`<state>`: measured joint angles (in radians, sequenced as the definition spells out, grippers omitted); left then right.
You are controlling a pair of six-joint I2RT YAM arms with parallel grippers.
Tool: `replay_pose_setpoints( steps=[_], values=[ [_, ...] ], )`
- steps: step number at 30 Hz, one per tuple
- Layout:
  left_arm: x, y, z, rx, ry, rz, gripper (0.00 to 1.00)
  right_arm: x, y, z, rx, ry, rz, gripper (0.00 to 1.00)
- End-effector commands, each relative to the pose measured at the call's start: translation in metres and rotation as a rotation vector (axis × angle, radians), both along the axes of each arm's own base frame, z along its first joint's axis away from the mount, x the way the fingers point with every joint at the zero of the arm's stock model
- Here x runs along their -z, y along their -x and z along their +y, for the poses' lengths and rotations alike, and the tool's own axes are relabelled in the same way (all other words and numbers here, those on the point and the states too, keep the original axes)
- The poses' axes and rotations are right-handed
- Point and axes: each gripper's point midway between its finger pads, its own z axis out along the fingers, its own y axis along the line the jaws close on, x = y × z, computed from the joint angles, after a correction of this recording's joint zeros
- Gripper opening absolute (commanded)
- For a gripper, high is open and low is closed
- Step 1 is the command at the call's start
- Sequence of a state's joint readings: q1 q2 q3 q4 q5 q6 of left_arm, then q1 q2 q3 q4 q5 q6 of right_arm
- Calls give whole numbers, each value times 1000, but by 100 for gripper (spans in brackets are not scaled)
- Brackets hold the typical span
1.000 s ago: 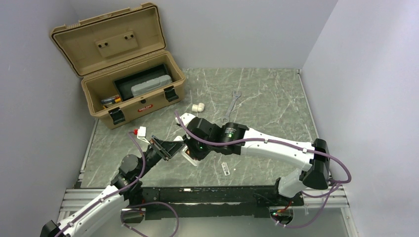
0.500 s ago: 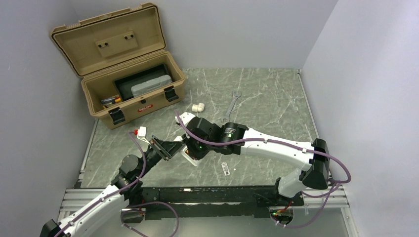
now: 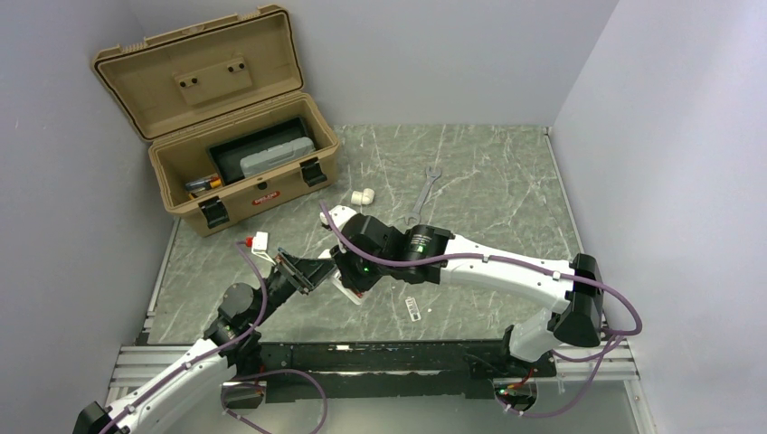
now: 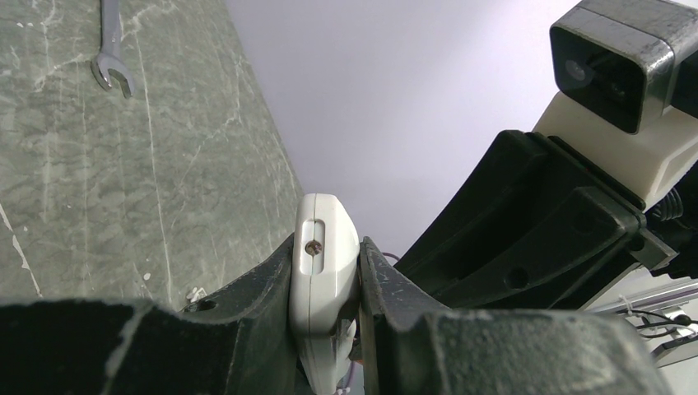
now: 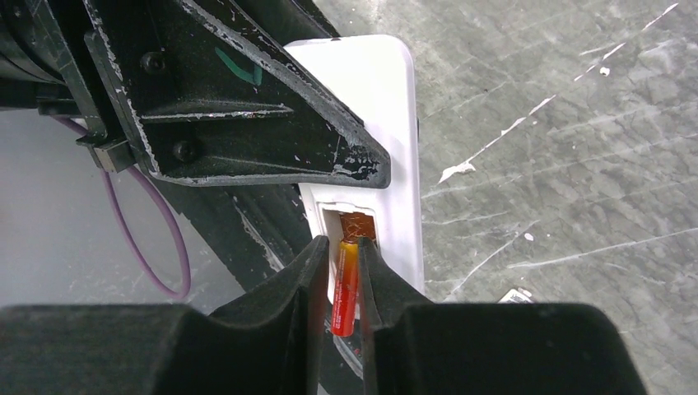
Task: Load the batteries into the remote control
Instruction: Load the battery into the remote control.
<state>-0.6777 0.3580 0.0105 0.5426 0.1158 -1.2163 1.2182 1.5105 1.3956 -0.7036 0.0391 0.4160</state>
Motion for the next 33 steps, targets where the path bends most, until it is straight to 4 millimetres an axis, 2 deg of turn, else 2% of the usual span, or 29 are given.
replay_pose_setpoints(
  steps=[1, 9, 19, 21, 26, 33],
  values=[
    [-21, 5, 2, 13, 71, -59, 0, -11, 1, 7, 2, -62, 5, 22],
    [-16, 4, 1, 18, 71, -25, 0, -12, -1, 6, 16, -53, -4, 22],
    [-11, 1, 1, 10, 69, 8, 0, -33, -9, 5, 34, -94, -56, 26],
    [2, 1, 1, 7, 51, 31, 0, -36, -9, 5, 36, -104, -64, 27],
    [5, 1, 0, 11, 50, 47, 0, -47, -10, 4, 34, -136, -80, 29],
    [7, 2, -1, 23, 43, 62, 0, -61, -10, -7, 9, -163, -134, 30]
  ],
)
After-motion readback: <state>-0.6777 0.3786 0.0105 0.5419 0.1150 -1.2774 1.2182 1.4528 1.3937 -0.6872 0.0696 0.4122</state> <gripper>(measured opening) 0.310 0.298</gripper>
